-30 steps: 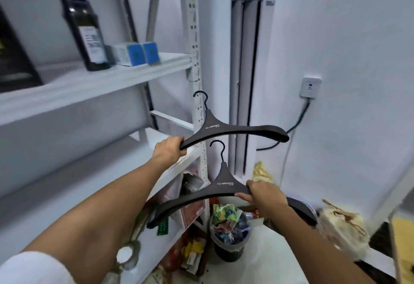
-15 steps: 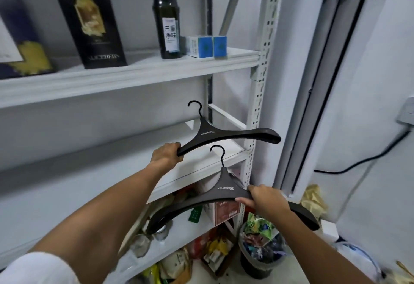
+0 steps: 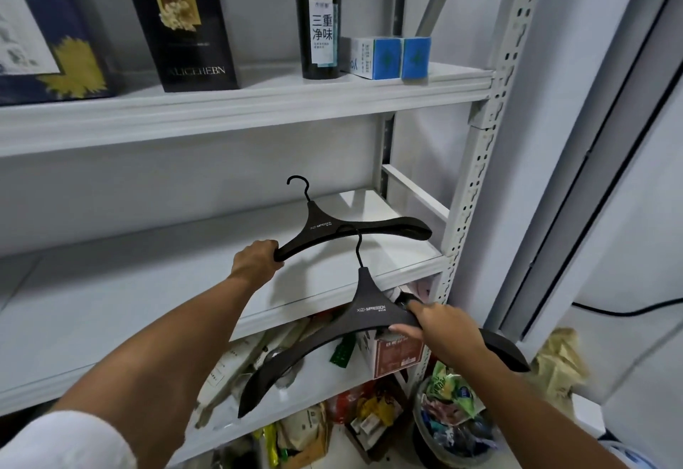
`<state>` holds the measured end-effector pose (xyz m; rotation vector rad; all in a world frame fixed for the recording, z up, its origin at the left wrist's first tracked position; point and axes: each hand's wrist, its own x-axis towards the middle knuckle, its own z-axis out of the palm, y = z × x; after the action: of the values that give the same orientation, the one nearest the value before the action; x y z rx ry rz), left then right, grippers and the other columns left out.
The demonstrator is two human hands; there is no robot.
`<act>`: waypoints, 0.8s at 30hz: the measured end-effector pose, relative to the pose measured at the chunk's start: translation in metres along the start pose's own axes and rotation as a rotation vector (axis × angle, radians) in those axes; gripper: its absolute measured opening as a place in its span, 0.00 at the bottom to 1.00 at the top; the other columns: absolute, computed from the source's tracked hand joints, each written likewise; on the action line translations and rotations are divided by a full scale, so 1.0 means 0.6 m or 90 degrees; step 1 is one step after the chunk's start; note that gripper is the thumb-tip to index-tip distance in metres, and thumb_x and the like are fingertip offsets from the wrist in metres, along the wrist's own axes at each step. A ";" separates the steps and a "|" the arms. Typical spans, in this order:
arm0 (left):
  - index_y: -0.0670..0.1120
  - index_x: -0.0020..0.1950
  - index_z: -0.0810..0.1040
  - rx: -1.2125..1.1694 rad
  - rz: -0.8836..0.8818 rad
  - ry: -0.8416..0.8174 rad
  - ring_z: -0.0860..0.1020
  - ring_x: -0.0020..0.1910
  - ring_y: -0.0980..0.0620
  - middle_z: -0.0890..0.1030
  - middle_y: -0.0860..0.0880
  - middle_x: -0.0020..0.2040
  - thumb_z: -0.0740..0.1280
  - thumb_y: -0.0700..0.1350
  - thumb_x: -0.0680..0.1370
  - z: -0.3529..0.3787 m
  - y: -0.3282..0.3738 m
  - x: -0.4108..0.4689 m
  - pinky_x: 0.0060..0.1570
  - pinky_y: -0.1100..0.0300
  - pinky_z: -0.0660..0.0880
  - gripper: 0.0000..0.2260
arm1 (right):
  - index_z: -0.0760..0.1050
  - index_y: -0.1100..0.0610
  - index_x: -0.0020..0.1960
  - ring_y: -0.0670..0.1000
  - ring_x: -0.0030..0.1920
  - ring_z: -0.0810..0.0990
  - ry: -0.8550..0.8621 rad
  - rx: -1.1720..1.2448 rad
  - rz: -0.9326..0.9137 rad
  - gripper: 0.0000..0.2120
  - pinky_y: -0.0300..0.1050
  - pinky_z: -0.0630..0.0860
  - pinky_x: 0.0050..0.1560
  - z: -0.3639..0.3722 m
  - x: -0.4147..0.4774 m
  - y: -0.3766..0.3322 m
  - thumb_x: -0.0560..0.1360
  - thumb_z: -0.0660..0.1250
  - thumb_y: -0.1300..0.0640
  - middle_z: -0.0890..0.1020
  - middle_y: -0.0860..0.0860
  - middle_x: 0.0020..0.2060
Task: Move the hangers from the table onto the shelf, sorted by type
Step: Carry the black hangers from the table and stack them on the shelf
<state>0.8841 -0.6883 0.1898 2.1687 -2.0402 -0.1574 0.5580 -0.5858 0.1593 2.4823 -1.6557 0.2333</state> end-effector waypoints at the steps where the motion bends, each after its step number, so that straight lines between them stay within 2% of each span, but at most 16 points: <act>1: 0.44 0.53 0.75 0.004 -0.004 -0.005 0.74 0.38 0.47 0.79 0.45 0.48 0.64 0.49 0.78 0.005 -0.003 0.012 0.39 0.57 0.68 0.09 | 0.71 0.55 0.54 0.52 0.40 0.81 0.005 -0.001 0.000 0.59 0.40 0.65 0.29 0.004 0.014 0.008 0.54 0.15 0.25 0.80 0.50 0.39; 4: 0.45 0.52 0.75 0.012 -0.012 -0.025 0.75 0.37 0.47 0.79 0.46 0.47 0.64 0.49 0.78 0.021 -0.002 0.056 0.40 0.58 0.68 0.09 | 0.74 0.56 0.52 0.54 0.38 0.82 0.013 -0.012 0.012 0.58 0.45 0.70 0.32 0.014 0.060 0.032 0.58 0.17 0.25 0.81 0.52 0.37; 6: 0.45 0.53 0.75 0.018 -0.013 -0.042 0.75 0.39 0.47 0.79 0.45 0.49 0.63 0.49 0.78 0.033 0.004 0.091 0.41 0.58 0.68 0.09 | 0.73 0.56 0.54 0.55 0.41 0.82 0.009 -0.021 0.011 0.54 0.45 0.73 0.36 0.019 0.093 0.044 0.61 0.23 0.24 0.82 0.53 0.40; 8: 0.46 0.53 0.75 0.028 -0.007 -0.056 0.76 0.43 0.46 0.79 0.45 0.49 0.63 0.49 0.78 0.046 0.012 0.124 0.42 0.57 0.69 0.09 | 0.71 0.55 0.56 0.55 0.45 0.82 -0.009 -0.024 0.012 0.49 0.46 0.72 0.38 0.024 0.124 0.058 0.62 0.29 0.24 0.82 0.53 0.43; 9: 0.46 0.53 0.75 0.031 -0.004 -0.059 0.76 0.45 0.46 0.79 0.46 0.49 0.63 0.49 0.78 0.053 0.016 0.142 0.42 0.57 0.68 0.09 | 0.71 0.55 0.55 0.55 0.44 0.82 -0.019 -0.030 0.014 0.49 0.45 0.72 0.38 0.027 0.141 0.066 0.61 0.28 0.24 0.81 0.53 0.42; 10: 0.46 0.53 0.75 0.032 -0.001 -0.059 0.76 0.45 0.47 0.78 0.46 0.47 0.63 0.49 0.78 0.061 0.019 0.161 0.42 0.57 0.68 0.09 | 0.70 0.54 0.54 0.55 0.43 0.82 -0.029 -0.038 0.014 0.49 0.45 0.72 0.37 0.031 0.157 0.075 0.62 0.27 0.24 0.81 0.52 0.42; 13: 0.46 0.53 0.75 0.037 0.003 -0.070 0.73 0.41 0.49 0.75 0.48 0.44 0.62 0.49 0.78 0.079 0.022 0.209 0.42 0.58 0.68 0.09 | 0.70 0.56 0.54 0.56 0.45 0.82 -0.057 -0.044 0.023 0.41 0.44 0.68 0.36 0.042 0.196 0.095 0.69 0.37 0.25 0.82 0.54 0.44; 16: 0.47 0.52 0.75 0.040 -0.004 -0.101 0.75 0.39 0.49 0.77 0.49 0.44 0.62 0.50 0.77 0.095 0.016 0.258 0.41 0.59 0.71 0.08 | 0.71 0.55 0.54 0.55 0.43 0.82 -0.046 -0.059 0.025 0.55 0.43 0.66 0.35 0.057 0.238 0.116 0.56 0.21 0.24 0.82 0.53 0.42; 20: 0.48 0.53 0.75 0.064 -0.015 -0.126 0.75 0.40 0.50 0.78 0.48 0.47 0.62 0.51 0.77 0.109 -0.001 0.307 0.40 0.61 0.70 0.09 | 0.71 0.54 0.55 0.55 0.47 0.82 -0.057 -0.004 0.048 0.60 0.44 0.67 0.39 0.074 0.285 0.132 0.51 0.17 0.24 0.82 0.53 0.45; 24: 0.47 0.53 0.75 0.065 -0.015 -0.149 0.78 0.47 0.49 0.78 0.48 0.50 0.62 0.50 0.77 0.119 0.001 0.344 0.44 0.60 0.71 0.09 | 0.73 0.55 0.53 0.54 0.44 0.82 -0.014 0.012 0.047 0.63 0.44 0.67 0.38 0.082 0.325 0.136 0.49 0.14 0.24 0.82 0.52 0.42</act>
<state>0.8835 -0.8977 0.1266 2.3350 -2.1881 -0.3320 0.5589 -0.8025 0.1551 2.4485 -1.7633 0.2320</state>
